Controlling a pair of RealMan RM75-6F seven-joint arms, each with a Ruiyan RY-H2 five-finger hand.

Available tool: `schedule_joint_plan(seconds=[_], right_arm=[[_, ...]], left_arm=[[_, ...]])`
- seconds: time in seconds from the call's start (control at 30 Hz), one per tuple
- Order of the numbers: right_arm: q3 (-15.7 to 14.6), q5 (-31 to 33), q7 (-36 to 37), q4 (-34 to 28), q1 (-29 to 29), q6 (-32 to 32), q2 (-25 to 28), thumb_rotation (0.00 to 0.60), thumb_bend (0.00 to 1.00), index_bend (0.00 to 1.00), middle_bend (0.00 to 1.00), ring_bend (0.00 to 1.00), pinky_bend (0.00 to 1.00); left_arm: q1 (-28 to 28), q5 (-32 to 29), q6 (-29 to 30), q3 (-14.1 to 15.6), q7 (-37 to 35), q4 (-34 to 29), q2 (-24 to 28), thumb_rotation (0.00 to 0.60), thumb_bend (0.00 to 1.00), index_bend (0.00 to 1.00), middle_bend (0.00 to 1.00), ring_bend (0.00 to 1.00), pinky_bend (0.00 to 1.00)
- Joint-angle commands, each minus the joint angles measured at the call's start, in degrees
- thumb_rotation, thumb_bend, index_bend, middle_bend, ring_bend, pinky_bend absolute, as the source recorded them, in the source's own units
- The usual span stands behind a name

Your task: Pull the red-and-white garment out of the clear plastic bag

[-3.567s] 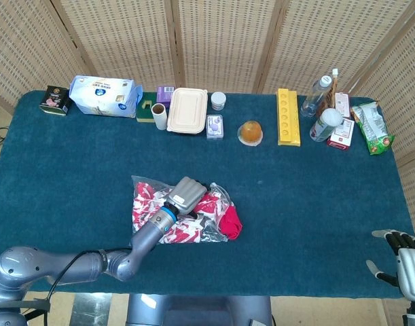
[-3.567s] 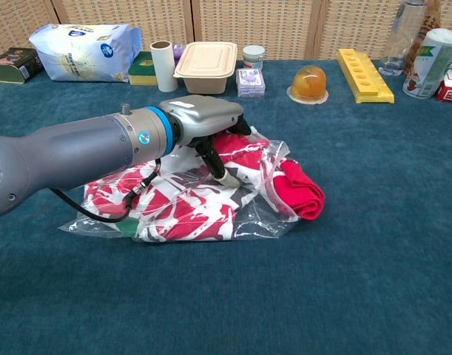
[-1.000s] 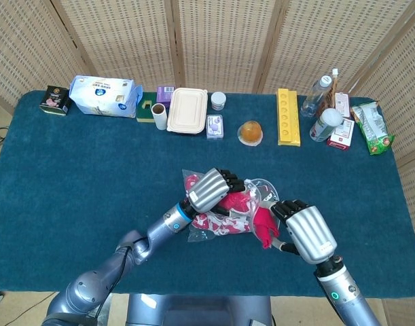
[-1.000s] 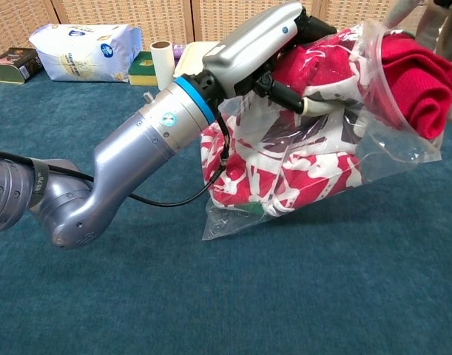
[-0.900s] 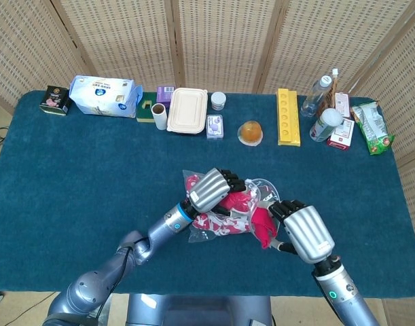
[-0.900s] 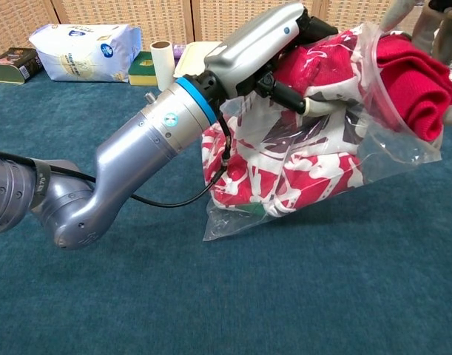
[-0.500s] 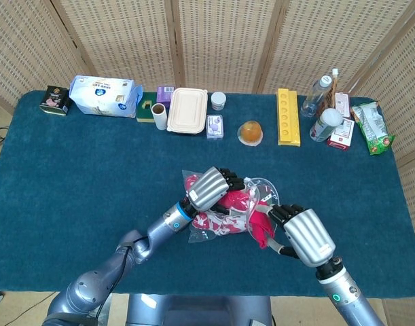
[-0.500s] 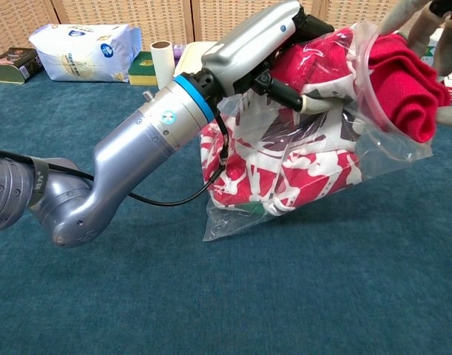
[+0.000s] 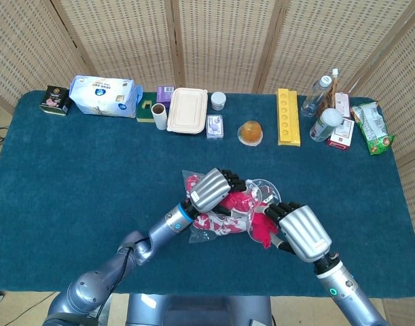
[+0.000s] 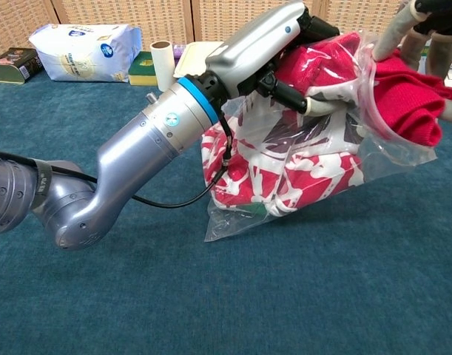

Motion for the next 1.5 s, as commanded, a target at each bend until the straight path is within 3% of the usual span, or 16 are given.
schedule_joint_plan(seconds=[0.03,0.6,1.03,1.2,1.3,1.43,1.5], right_arm=[[0.05,0.57,-0.01,0.05,0.37,-0.59,-0.14,0.600,0.47,0.34,0.38,0.53,0.63],[2.20,3.58,-2.18,2.35,1.89,0.38,-3.69,0.600,0.45,0.52,0.50,0.72,0.80],[2.97,3.86,-2.92,5.06,2.44,2.74,-6.86,0.600,0.51,0.68,0.61,0.83,0.89],[2.30,3.95,-2.61,4.81,2.11,3.07,-6.90,0.600,0.51,0.69,0.63,0.84,0.89],[1.98,4.29,-2.12,4.79,2.03,2.97,-6.85,0.600,0.51,0.70,0.63,0.84,0.90],[1.86,4.71,-1.28,5.38,2.40,2.28,-6.80,0.600,0.51,0.70,0.63,0.84,0.89],[1.80,4.75,-0.85,5.95,2.58,2.05,-6.83,0.600,0.51,0.70,0.63,0.84,0.89]], left_arm=[[-0.08,-0.02,-0.12,0.01,0.10,-0.02,-0.08,0.600,0.34,0.78,0.65,0.64,0.65],[0.05,0.04,0.00,0.30,0.35,-0.90,-0.16,0.600,0.35,0.78,0.65,0.63,0.64],[1.14,0.87,1.13,1.23,0.28,-1.97,0.67,0.600,0.34,0.77,0.65,0.63,0.64],[1.69,1.00,0.69,1.52,0.66,-3.71,2.56,0.600,0.27,0.75,0.64,0.60,0.61],[2.41,1.35,-0.77,2.32,1.82,-7.65,5.87,0.600,0.18,0.59,0.58,0.53,0.54],[2.97,1.39,-5.58,3.64,4.15,-17.13,11.65,0.600,0.09,0.18,0.36,0.30,0.37],[3.16,1.17,-7.96,4.05,6.25,-23.04,15.05,0.600,0.07,0.05,0.28,0.21,0.30]])
